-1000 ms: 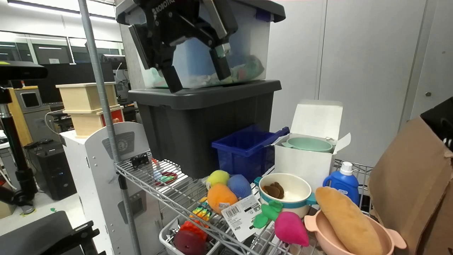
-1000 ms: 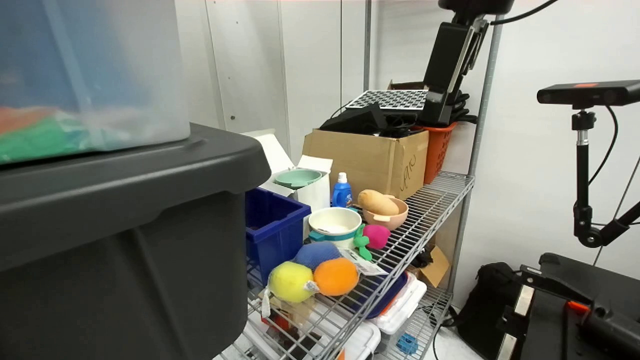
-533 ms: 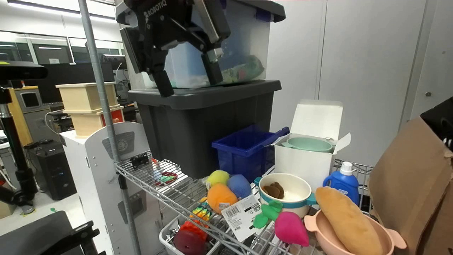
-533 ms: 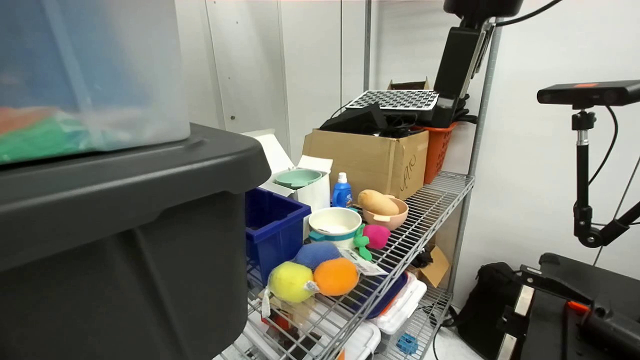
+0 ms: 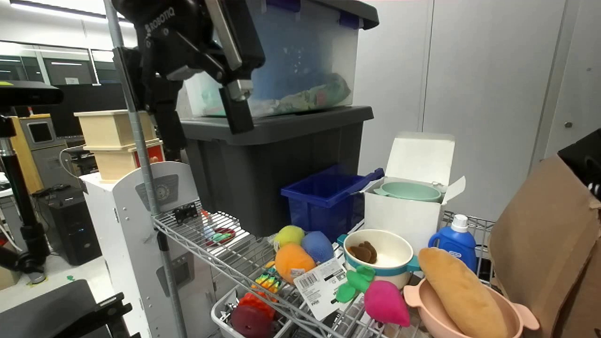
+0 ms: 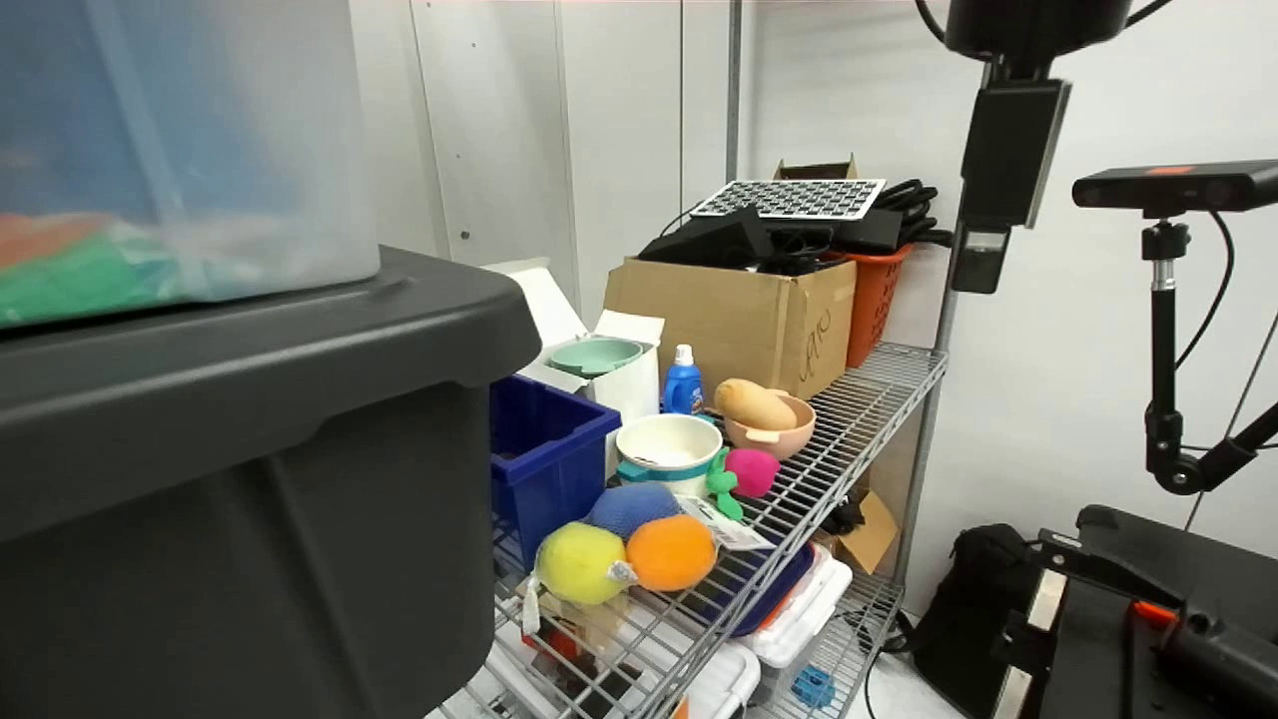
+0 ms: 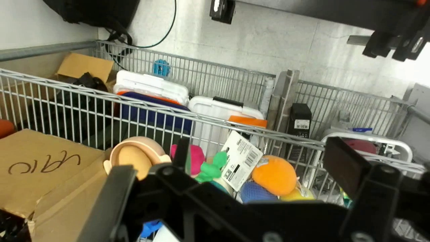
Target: Put the brown doll in the blue trailer
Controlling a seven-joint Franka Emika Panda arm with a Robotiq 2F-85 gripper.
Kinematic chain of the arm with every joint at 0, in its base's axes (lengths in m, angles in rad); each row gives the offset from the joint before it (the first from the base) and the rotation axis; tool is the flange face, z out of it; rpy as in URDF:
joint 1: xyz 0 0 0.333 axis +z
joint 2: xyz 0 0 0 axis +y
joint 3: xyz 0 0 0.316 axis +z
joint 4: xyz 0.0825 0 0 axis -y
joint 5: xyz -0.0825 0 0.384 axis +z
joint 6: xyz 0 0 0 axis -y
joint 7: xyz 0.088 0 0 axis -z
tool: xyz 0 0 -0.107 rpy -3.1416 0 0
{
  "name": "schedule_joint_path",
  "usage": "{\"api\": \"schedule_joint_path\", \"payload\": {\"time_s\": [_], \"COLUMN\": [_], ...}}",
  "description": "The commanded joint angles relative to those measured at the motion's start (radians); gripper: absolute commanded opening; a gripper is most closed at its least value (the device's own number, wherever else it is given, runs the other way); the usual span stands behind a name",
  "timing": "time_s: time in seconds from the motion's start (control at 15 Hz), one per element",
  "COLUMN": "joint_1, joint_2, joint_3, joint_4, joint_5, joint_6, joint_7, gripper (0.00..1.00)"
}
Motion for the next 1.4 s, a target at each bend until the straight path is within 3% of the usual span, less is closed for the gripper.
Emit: {"api": "schedule_joint_path", "payload": {"time_s": [0.0, 0.6, 1.33], "joint_1": [-0.008, 0.008, 0.011], "joint_2": [-0.048, -0.034, -0.016], "joint_3": [0.025, 0.047, 0.064], "joint_4": [-0.018, 0.004, 0.011], "joint_5": [-0.024, -0.011, -0.015], "joint_6": [-0.098, -0.237, -0.261], "joint_7": [-0.021, -0.042, -0.025], "gripper": [1.0, 1.0, 1.0]}}
